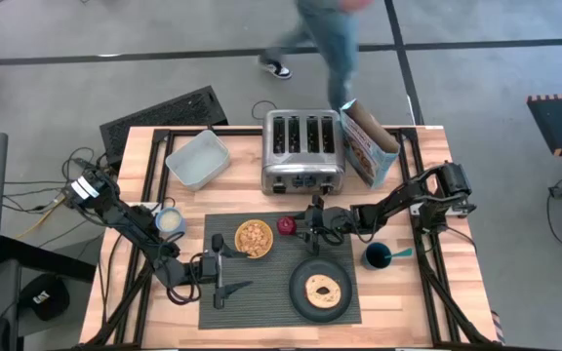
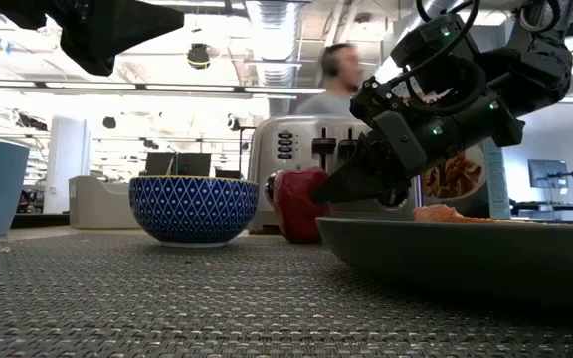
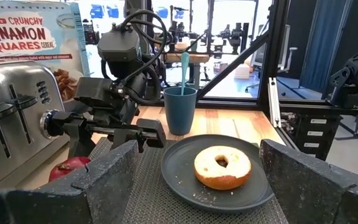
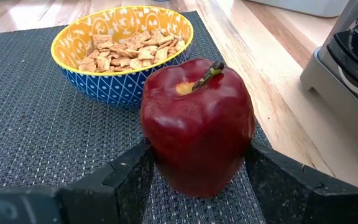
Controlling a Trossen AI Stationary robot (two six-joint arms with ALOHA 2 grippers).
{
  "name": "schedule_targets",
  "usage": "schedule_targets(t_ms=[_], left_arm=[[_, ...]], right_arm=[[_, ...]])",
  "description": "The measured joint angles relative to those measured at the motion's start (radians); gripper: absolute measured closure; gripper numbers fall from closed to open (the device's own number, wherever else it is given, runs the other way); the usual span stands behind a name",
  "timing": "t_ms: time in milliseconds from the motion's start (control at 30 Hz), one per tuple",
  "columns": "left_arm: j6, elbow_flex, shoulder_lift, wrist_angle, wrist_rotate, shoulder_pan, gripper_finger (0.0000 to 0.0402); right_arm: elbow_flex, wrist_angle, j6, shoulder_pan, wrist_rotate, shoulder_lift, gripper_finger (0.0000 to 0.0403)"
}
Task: Arrange a breakfast setting
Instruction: Put the apple on the gray place mat to the right side of the yellow bowl
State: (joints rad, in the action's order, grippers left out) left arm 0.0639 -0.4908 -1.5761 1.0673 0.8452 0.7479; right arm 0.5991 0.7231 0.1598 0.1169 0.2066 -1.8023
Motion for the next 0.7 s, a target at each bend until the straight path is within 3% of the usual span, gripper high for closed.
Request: schedule_targets(t_ms=[700], left_arm=[[0.01,0.0,0.0,-0.002,-0.001,-0.004,0.0079]], right_arm=[[-0.001,-0.005,0.016,0.0,-0.003,-0.001,0.0137]])
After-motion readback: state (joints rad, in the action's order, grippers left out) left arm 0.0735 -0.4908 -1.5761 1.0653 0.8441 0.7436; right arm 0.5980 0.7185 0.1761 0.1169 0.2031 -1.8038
